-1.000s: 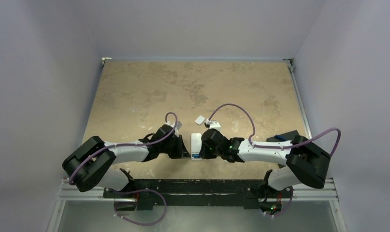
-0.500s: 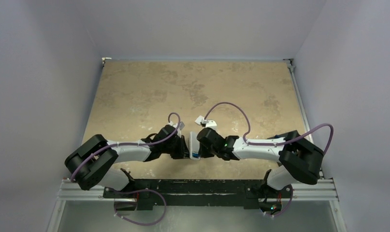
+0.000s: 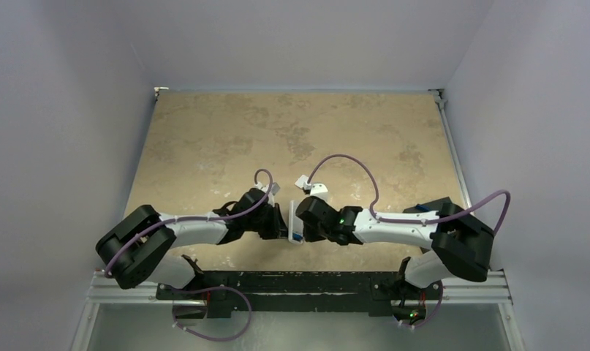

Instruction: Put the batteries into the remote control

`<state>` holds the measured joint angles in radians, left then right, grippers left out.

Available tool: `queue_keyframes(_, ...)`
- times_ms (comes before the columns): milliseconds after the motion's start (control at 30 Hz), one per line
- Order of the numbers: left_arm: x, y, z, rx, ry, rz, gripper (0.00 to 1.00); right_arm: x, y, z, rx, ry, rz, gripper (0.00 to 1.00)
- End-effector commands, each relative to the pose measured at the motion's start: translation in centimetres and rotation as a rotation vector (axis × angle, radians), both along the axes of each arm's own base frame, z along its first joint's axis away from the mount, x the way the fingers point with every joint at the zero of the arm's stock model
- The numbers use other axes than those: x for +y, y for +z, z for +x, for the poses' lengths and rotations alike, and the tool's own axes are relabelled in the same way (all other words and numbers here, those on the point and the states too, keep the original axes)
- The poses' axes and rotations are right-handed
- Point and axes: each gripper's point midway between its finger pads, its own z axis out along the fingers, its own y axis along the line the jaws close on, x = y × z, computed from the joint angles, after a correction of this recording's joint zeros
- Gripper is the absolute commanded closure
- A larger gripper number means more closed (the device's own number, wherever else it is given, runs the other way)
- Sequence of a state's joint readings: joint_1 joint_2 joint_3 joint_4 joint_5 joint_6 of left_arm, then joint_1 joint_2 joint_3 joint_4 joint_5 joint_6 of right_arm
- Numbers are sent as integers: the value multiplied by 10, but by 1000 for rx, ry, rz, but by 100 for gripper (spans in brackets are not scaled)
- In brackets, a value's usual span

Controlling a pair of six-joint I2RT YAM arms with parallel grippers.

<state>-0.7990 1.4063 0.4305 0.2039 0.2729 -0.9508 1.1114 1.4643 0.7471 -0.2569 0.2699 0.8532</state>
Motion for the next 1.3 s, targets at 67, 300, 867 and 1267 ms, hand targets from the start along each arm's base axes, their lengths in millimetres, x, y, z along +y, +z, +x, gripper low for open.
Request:
queue_keyframes(67,-1,16,8,-58,13,-9,97,1,33,15,-77,-55,26,88)
queue_keyframes(300,13,16,9,-79,39,52,98,-1,40,14,-85,-60,41,85)
queue_keyframes(867,12,9,-4,-35,31,42,98,1,34,8,-69,25,0,72)
queue_keyframes(1267,-2,6,-8,-23,4,41,98,6,24,8,-55,46,-12,74)
